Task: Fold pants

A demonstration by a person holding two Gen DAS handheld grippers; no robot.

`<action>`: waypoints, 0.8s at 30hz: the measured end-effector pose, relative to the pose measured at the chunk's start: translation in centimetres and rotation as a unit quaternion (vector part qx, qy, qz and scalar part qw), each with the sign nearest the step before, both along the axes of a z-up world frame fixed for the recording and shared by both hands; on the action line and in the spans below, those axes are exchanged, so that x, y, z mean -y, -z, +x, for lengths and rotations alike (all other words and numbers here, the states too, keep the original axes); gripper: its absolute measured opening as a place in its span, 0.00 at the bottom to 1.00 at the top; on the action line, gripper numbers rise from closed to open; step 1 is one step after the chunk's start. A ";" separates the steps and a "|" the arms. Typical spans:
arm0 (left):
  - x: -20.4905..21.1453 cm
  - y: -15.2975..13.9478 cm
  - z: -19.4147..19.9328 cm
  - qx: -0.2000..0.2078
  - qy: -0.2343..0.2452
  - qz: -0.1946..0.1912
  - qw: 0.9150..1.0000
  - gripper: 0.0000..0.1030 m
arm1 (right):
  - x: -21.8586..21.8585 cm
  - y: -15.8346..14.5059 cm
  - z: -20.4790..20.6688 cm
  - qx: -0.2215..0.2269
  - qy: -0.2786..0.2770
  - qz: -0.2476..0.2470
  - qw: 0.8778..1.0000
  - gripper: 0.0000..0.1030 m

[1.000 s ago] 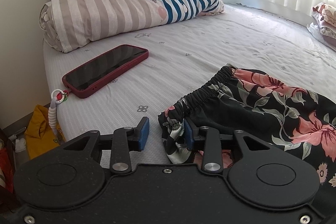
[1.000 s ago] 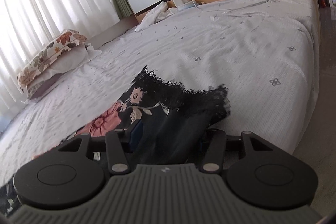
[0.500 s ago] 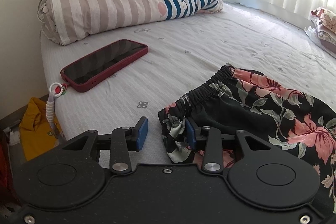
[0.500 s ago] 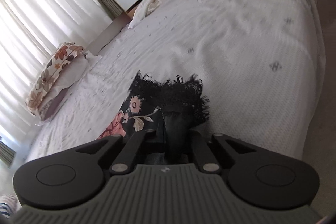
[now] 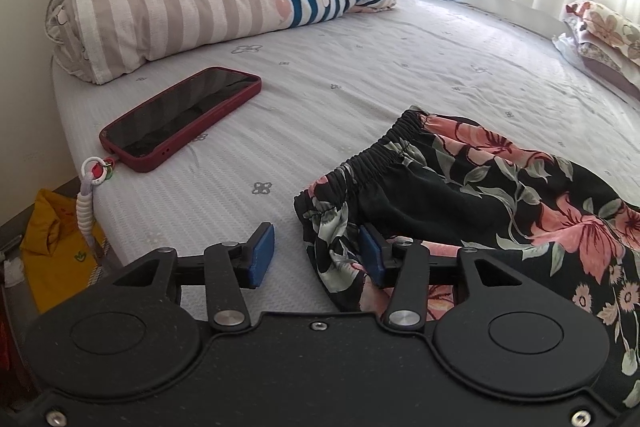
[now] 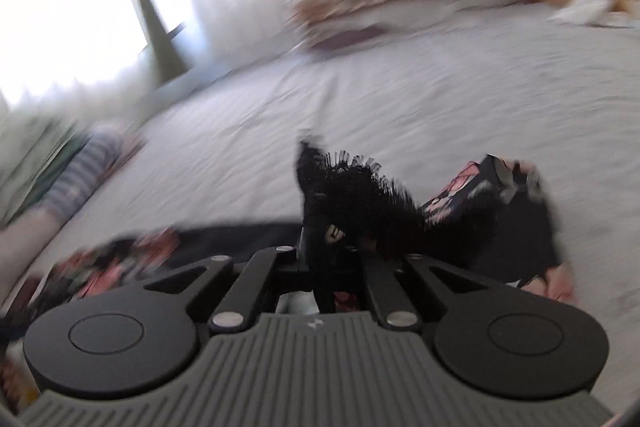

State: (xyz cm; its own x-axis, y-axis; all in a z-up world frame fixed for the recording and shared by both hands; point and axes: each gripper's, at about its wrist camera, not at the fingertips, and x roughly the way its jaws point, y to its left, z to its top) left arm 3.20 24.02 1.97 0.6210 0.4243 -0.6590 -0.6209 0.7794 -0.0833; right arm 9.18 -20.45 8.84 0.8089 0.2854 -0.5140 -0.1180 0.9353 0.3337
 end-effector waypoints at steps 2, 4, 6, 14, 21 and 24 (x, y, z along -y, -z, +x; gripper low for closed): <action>-0.1 0.1 -0.2 0.005 0.002 -0.003 1.000 0.44 | -4.7 1.5 0.3 -0.021 -0.049 -0.026 0.998 0.05; -0.1 0.1 -0.2 0.006 0.005 -0.001 1.000 0.46 | -8.0 2.9 0.2 -0.044 -0.081 -0.037 0.995 0.11; -0.1 0.1 -0.3 0.007 0.005 -0.002 1.000 0.48 | -10.1 3.7 -0.5 -0.052 -0.095 -0.053 0.993 0.32; 0.6 0.2 -0.4 0.014 0.006 -0.003 1.000 0.56 | -10.5 2.2 -4.4 -0.018 -0.136 -0.071 0.988 0.73; 0.7 0.1 -0.5 0.020 0.012 -0.012 1.000 0.64 | -7.1 1.1 -4.9 -0.011 -0.071 -0.043 0.996 0.90; 0.9 0.2 -0.6 0.020 0.013 -0.008 1.000 0.65 | -5.4 1.8 -3.2 -0.037 0.026 -0.032 0.998 0.99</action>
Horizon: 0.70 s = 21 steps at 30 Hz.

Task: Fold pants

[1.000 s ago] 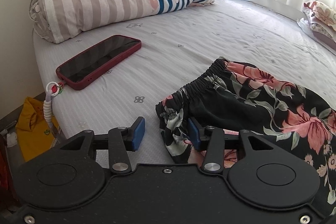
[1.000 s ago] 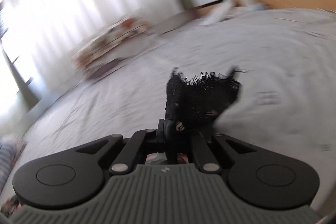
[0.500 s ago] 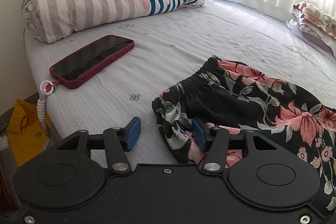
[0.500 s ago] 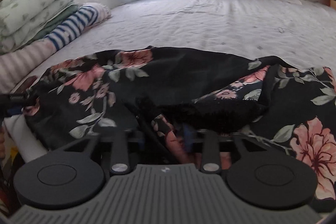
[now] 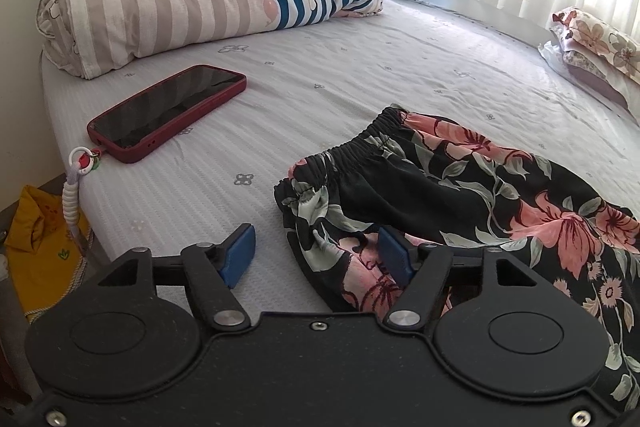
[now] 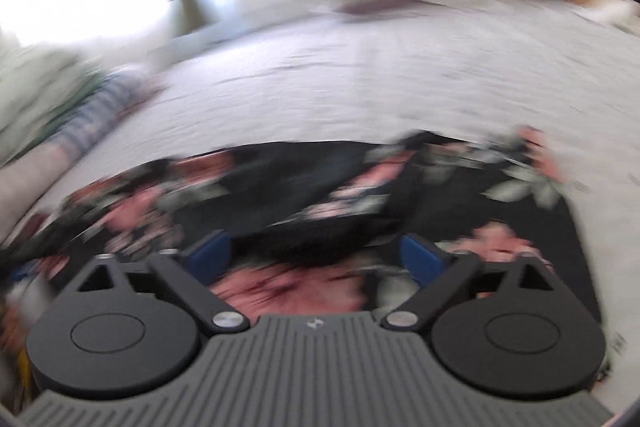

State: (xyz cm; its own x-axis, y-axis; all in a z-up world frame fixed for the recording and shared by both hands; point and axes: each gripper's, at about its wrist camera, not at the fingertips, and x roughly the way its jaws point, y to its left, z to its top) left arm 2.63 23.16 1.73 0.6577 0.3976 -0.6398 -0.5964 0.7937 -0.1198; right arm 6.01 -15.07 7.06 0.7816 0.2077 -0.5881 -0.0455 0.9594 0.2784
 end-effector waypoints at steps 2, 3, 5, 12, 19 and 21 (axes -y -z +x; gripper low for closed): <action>0.2 0.1 0.0 -0.001 0.002 0.004 1.000 0.65 | 1.1 0.9 2.2 -0.032 0.027 0.035 0.999 0.99; 0.2 0.0 0.0 -0.001 0.003 0.005 1.000 0.65 | 1.5 1.3 3.5 -0.047 0.033 0.054 0.997 0.99; 0.2 0.0 -0.1 0.000 0.004 0.002 1.000 0.65 | 1.4 1.5 5.9 -0.055 0.038 0.070 0.995 0.99; 0.0 0.0 -0.3 0.006 -0.001 -0.007 1.000 0.66 | 1.3 -1.0 9.3 0.004 -0.052 0.190 0.980 0.98; 0.8 0.1 -0.1 0.002 0.001 0.010 1.000 0.68 | 1.5 -1.1 8.4 -0.005 -0.027 0.094 0.995 0.99; 0.8 0.1 -0.2 0.003 0.001 0.009 1.000 0.68 | 1.3 -0.6 8.4 -0.018 -0.014 0.074 0.997 0.99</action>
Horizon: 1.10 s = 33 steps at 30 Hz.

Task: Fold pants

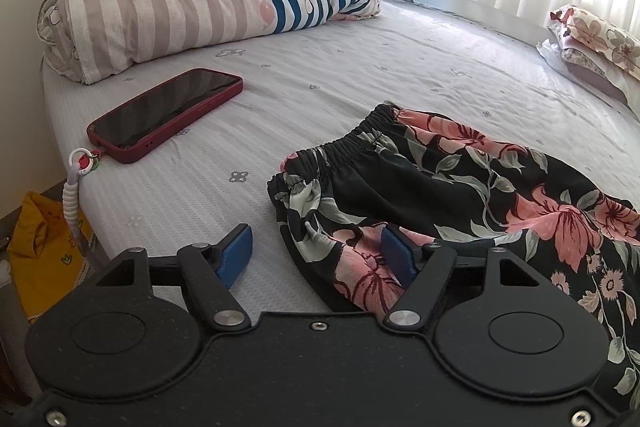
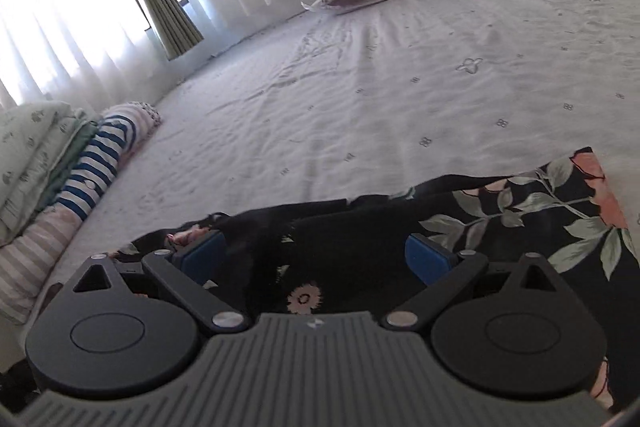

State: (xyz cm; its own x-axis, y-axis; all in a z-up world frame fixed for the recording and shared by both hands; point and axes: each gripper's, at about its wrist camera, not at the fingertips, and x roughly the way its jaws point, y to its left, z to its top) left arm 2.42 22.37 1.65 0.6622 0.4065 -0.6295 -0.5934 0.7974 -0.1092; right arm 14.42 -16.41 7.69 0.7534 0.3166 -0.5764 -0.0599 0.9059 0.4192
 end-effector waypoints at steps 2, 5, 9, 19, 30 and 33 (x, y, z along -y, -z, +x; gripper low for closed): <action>0.0 -0.1 -0.1 0.002 0.001 -0.006 1.000 0.70 | -0.8 0.5 -0.3 -0.004 0.005 -0.032 0.999 0.99; -0.2 -0.4 -0.5 0.018 0.002 -0.030 0.999 0.84 | -3.5 0.8 -2.2 0.015 -0.019 -0.117 0.993 0.99; -0.5 -0.6 -1.1 0.051 -0.013 -0.063 0.997 0.89 | -7.0 1.9 -5.2 0.040 -0.066 -0.217 0.973 0.99; -0.5 -1.3 -1.5 0.069 -0.056 -0.041 0.995 0.92 | -7.5 3.0 -8.2 0.026 -0.152 -0.188 0.970 0.98; -1.7 -0.3 -1.2 0.057 -0.079 -0.057 0.994 0.94 | -8.8 2.6 -11.4 0.065 -0.194 -0.235 0.950 0.99; -1.7 0.2 -0.9 0.059 -0.079 -0.057 0.993 0.98 | -9.9 3.4 -11.7 0.068 -0.196 -0.258 0.944 0.99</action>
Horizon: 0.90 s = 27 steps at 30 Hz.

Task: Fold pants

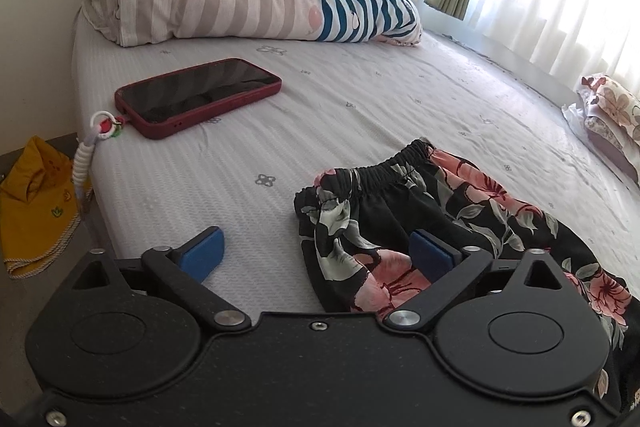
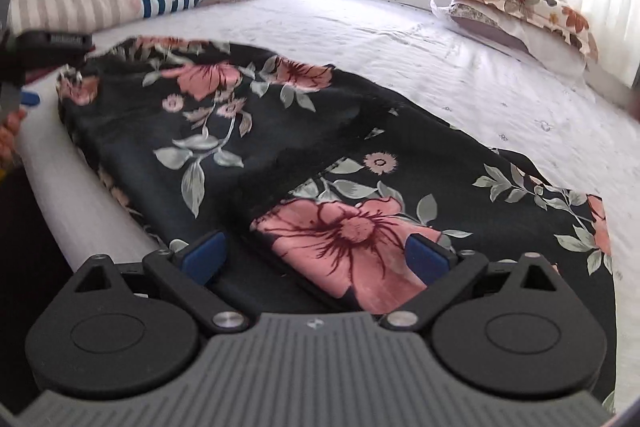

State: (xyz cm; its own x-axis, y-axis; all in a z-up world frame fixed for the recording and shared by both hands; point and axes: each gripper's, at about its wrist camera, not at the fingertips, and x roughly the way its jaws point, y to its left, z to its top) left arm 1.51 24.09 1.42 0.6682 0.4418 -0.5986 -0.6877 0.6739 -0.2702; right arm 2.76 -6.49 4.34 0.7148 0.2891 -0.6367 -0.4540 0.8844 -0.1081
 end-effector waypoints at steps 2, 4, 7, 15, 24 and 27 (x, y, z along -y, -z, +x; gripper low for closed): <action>0.1 0.5 0.3 0.010 -0.001 0.010 1.000 1.00 | 0.0 0.1 0.2 -0.006 0.005 0.019 1.000 0.99; 0.1 1.1 0.7 0.009 -0.001 0.020 1.000 0.99 | 0.2 0.2 0.3 -0.013 0.011 0.036 0.999 0.99; 0.3 1.2 1.1 0.009 -0.004 0.030 0.999 0.95 | 0.5 0.4 0.1 -0.011 0.017 0.041 0.999 0.99; -0.9 0.1 0.3 0.059 -0.001 -0.046 0.997 0.07 | 1.5 0.8 0.1 -0.017 0.028 0.068 0.997 0.99; 5.3 -6.0 1.3 0.113 0.092 0.029 0.989 0.06 | 2.3 0.6 -0.8 -0.018 0.023 0.099 0.995 0.98; 9.3 -8.2 2.6 0.132 0.181 0.009 0.975 0.06 | 4.5 -0.3 -1.7 -0.015 0.037 0.145 0.989 0.98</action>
State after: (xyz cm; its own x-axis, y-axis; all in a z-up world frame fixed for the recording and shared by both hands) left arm 4.06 14.77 9.60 0.9119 0.1579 -0.3789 -0.3126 0.8653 -0.3917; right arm 1.09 -10.99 4.61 0.7226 0.4106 -0.5561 -0.3861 0.9070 0.1679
